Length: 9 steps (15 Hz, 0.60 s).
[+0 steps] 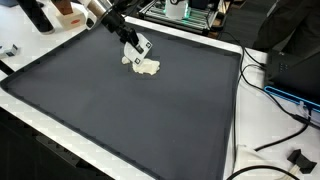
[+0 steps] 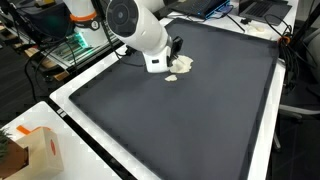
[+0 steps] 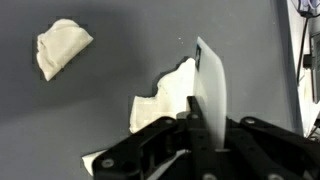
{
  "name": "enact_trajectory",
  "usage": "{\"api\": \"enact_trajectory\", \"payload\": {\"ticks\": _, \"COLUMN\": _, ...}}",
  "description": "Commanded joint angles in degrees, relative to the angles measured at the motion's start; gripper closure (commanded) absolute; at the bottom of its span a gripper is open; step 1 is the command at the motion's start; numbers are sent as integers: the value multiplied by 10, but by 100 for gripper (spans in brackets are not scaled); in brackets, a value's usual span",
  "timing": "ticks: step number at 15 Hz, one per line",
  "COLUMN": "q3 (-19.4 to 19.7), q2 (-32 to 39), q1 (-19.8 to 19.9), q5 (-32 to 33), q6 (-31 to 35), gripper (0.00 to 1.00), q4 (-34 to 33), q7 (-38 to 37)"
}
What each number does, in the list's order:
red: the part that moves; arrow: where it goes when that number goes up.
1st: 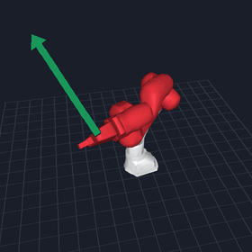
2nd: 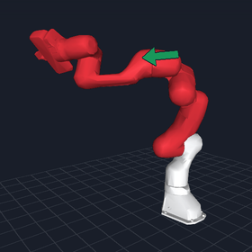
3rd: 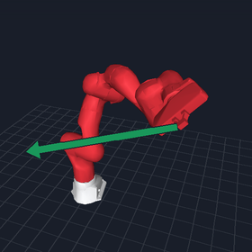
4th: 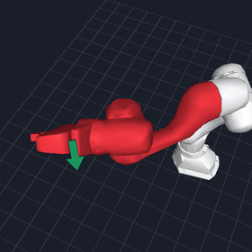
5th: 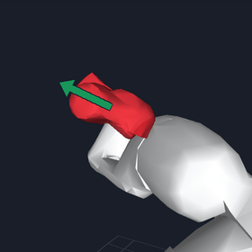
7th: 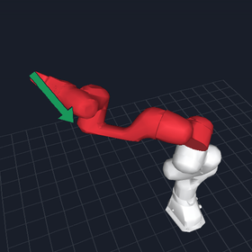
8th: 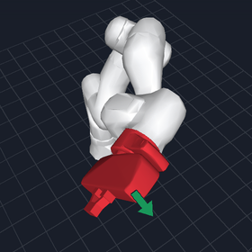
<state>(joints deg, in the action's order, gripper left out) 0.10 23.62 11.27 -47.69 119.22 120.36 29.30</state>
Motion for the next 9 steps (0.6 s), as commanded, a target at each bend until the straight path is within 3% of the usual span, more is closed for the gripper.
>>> {"api": "enact_trajectory", "payload": {"ticks": 1, "q3": 6, "q2": 7, "q1": -2, "q5": -6, "q6": -15, "gripper": 99, "q4": -11, "q7": -37}}
{"api": "enact_trajectory", "payload": {"ticks": 9, "q3": 15, "q2": -7, "q1": -17, "q5": 14, "q6": -5, "gripper": 99, "q4": -4, "q7": -128}}
